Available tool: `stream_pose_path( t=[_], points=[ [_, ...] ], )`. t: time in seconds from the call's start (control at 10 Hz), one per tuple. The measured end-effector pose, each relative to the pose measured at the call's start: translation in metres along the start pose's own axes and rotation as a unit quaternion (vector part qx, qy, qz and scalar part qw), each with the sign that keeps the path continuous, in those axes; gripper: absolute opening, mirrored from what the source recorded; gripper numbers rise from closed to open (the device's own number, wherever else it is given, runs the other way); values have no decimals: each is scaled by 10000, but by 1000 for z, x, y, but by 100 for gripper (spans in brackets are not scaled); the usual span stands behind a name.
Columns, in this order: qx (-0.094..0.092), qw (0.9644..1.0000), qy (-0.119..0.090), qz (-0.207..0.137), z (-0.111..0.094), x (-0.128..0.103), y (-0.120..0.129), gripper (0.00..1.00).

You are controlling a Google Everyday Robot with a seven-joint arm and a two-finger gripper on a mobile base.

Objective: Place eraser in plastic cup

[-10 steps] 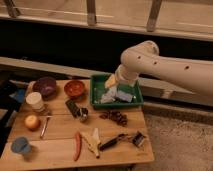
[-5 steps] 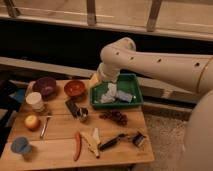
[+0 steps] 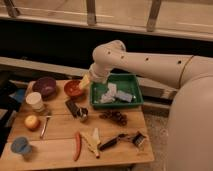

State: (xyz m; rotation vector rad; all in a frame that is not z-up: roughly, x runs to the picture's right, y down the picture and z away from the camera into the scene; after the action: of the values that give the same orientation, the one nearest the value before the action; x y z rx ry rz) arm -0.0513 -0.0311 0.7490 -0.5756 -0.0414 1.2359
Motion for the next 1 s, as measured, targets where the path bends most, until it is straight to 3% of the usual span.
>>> stream_pose_path(
  t=[0.5, 0.8, 1.0],
  points=[
    [131, 9998, 59, -113, 4, -11, -2, 80],
    [72, 9988, 215, -442, 34, -31, 25, 80],
    [-56, 9968, 433, -670, 64, -36, 42, 80]
  ],
)
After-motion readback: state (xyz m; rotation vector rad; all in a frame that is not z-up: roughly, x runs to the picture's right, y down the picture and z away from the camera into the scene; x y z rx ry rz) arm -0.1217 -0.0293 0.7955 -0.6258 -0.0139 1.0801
